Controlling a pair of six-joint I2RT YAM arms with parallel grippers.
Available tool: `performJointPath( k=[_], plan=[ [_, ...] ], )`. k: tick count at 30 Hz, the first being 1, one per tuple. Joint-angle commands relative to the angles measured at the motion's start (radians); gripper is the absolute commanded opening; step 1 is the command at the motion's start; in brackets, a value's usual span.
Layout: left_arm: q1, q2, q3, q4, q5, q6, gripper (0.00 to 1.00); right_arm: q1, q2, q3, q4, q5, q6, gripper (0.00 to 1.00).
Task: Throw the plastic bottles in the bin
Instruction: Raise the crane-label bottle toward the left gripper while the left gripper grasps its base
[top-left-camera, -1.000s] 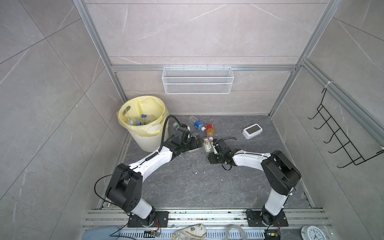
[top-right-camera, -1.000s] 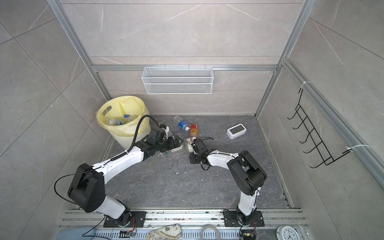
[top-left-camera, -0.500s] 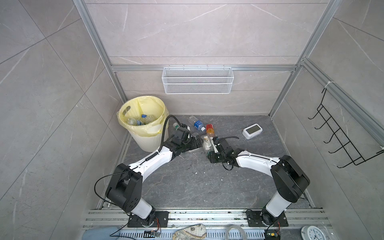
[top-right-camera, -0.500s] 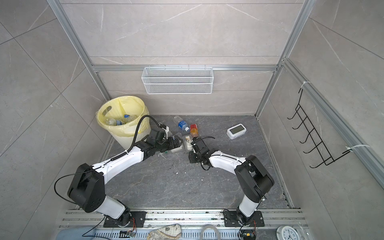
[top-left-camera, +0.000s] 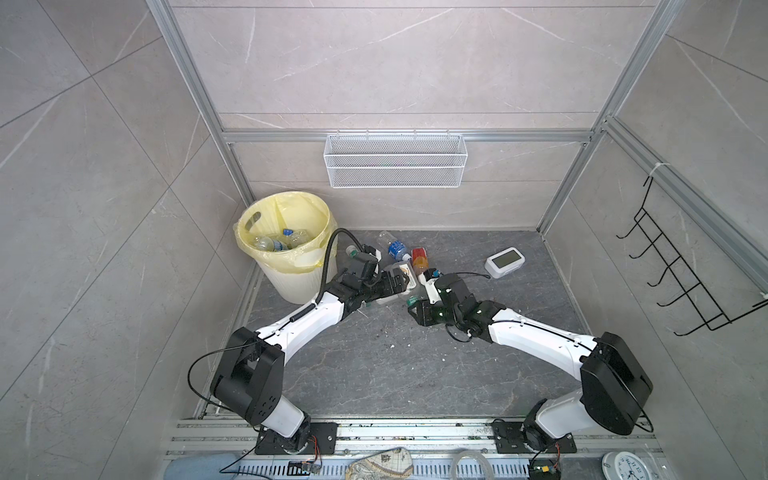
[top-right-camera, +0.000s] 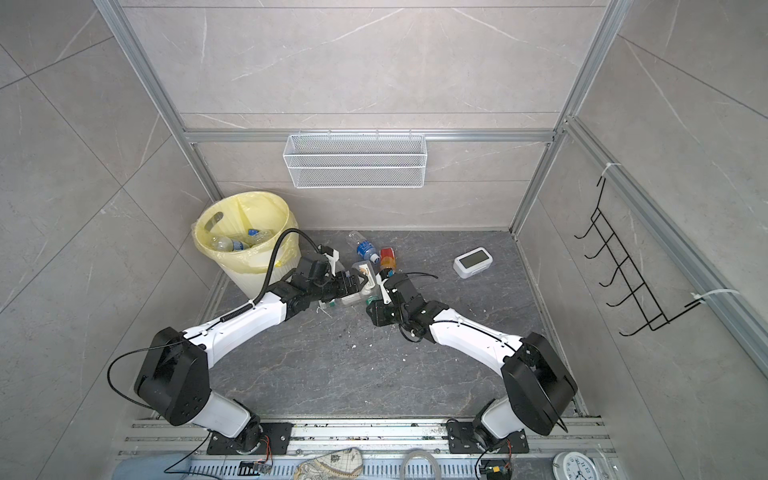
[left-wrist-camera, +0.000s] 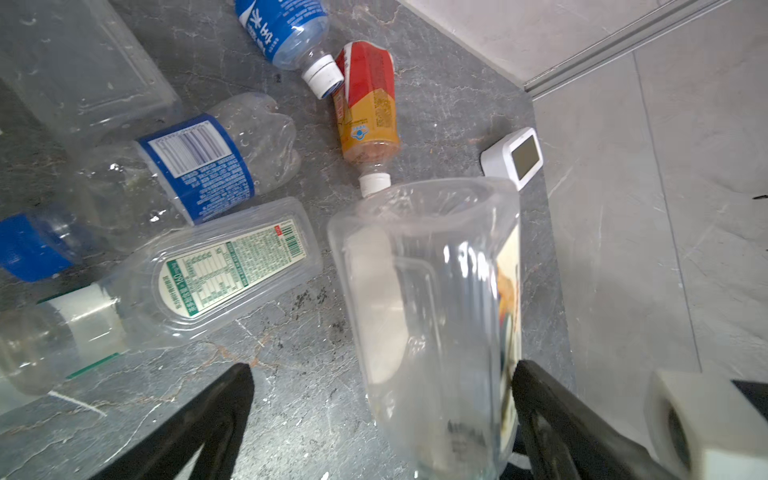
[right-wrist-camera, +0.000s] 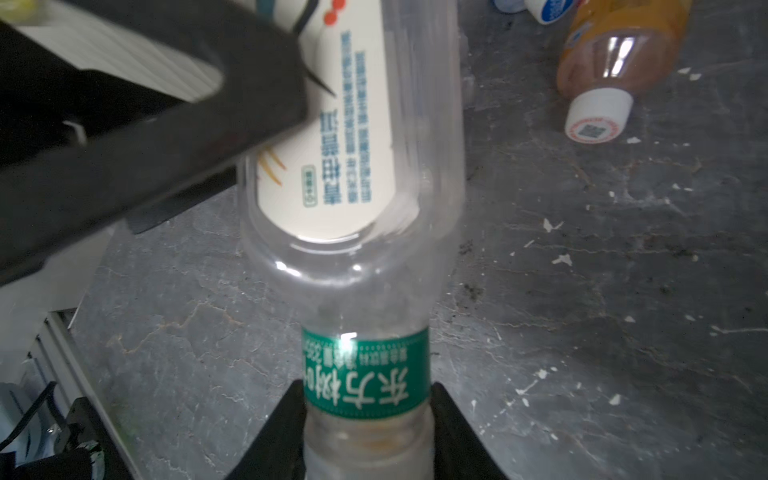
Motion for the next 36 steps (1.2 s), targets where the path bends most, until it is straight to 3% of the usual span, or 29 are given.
performJointPath(
  k=[1,8,15,24,34,36],
  plan=[
    [0.009,-0.05,-0.011,0.072,0.033,0.001,0.97,0.018,-0.037,-0.013,0.057,-0.053,0.016,0.37],
    [0.026,-0.065,-0.025,0.103,0.053,-0.01,0.84,0.033,-0.051,-0.027,0.111,-0.104,0.035,0.37],
    [0.037,-0.078,-0.039,0.128,0.056,-0.018,0.58,0.034,-0.036,-0.024,0.128,-0.124,0.042,0.39],
    [0.066,-0.091,-0.031,0.116,0.057,-0.02,0.34,0.036,-0.053,-0.007,0.11,-0.122,0.033,0.65],
    [0.146,-0.171,0.01,0.088,0.026,0.059,0.34,0.043,-0.12,0.075,0.048,-0.052,-0.022,0.99],
    [0.167,-0.195,0.021,0.078,0.01,0.069,0.34,0.052,-0.122,0.114,0.015,-0.016,-0.042,0.99]
  ],
)
